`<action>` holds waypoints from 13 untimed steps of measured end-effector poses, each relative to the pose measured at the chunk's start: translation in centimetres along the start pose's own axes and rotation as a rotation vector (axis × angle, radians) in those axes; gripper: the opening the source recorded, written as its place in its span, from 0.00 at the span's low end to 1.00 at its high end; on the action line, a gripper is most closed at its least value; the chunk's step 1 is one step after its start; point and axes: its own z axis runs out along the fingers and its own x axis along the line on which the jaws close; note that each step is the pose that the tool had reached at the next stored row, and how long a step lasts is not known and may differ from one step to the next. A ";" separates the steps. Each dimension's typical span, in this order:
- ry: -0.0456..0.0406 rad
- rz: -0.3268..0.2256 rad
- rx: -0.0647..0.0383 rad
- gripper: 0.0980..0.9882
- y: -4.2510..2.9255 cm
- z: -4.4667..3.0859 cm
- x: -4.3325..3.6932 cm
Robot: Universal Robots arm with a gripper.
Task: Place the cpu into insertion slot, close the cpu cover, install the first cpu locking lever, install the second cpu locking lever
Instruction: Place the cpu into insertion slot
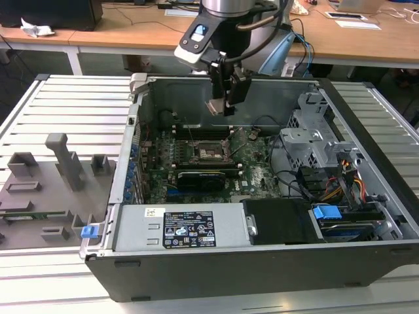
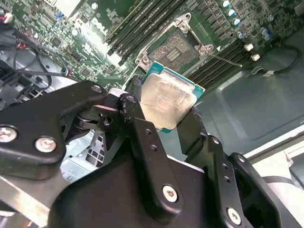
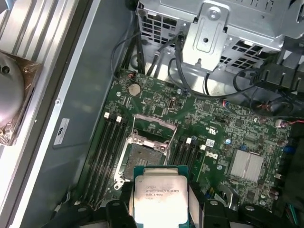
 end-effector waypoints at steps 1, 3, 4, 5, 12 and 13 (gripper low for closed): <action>-0.0009 0.011 0.000 0.50 0.00 0.03 0.00; -0.0026 0.032 -0.001 0.50 -0.01 0.09 0.00; -0.0035 0.043 -0.001 0.50 -0.02 0.12 0.00; -0.0044 0.053 -0.001 0.50 -0.02 0.15 0.00; -0.0132 0.163 -0.003 0.50 -0.07 0.48 0.00; -0.0140 0.173 -0.003 0.50 -0.08 0.54 0.00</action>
